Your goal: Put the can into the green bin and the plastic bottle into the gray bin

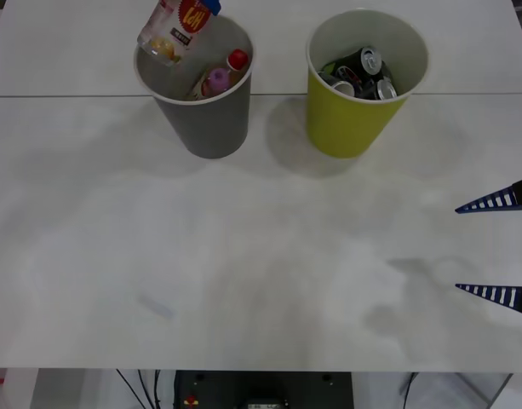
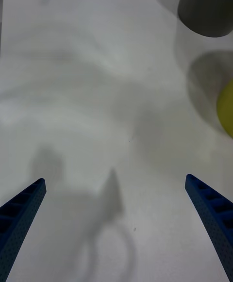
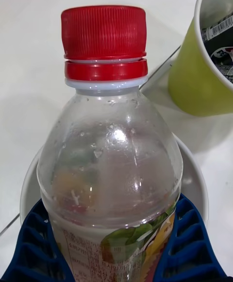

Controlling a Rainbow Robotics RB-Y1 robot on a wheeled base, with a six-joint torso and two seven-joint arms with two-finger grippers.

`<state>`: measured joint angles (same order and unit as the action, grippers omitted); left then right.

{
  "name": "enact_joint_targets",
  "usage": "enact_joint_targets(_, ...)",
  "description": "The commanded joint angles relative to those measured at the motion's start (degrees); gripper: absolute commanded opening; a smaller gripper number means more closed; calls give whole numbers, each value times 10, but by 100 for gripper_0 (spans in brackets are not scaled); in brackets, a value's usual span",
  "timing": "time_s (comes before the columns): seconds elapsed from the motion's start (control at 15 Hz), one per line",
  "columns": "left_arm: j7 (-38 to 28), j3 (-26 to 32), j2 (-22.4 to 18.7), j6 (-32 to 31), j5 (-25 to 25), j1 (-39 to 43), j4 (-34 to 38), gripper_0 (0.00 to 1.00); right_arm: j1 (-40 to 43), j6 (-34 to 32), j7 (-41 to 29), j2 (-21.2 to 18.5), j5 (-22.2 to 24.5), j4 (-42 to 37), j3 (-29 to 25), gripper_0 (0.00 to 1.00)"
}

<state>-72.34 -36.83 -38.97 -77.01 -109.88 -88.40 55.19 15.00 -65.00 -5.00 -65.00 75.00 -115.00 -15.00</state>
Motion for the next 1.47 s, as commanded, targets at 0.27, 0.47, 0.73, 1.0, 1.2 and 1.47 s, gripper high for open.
enact_joint_targets(0.27, 3, 0, -3, 0, 8, 0, 1, 100, 0, 0, 0, 0, 0, 0, 0, 100)
enact_joint_targets(0.47, 48, 1, -33, -20, 49, 4, 7, 100, 0, 0, 0, 0, 0, 0, 0, 100)
enact_joint_targets(0.73, 75, 4, -144, -19, 155, 68, 99, 100, 0, 0, 0, 0, 0, 0, 0, 100)
enact_joint_targets(1.0, 130, 62, -249, 2, 245, 189, 193, 100, 0, 0, 0, 0, 0, 0, 0, 100)
enact_joint_targets(1.2, 243, 155, -296, 2, 300, 316, 223, 100, 0, 0, 0, 0, 0, 0, 0, 100)
enact_joint_targets(1.47, 388, 306, -309, 1, 312, 513, 288, 100, 0, 0, 0, 0, 0, 0, 0, 100)
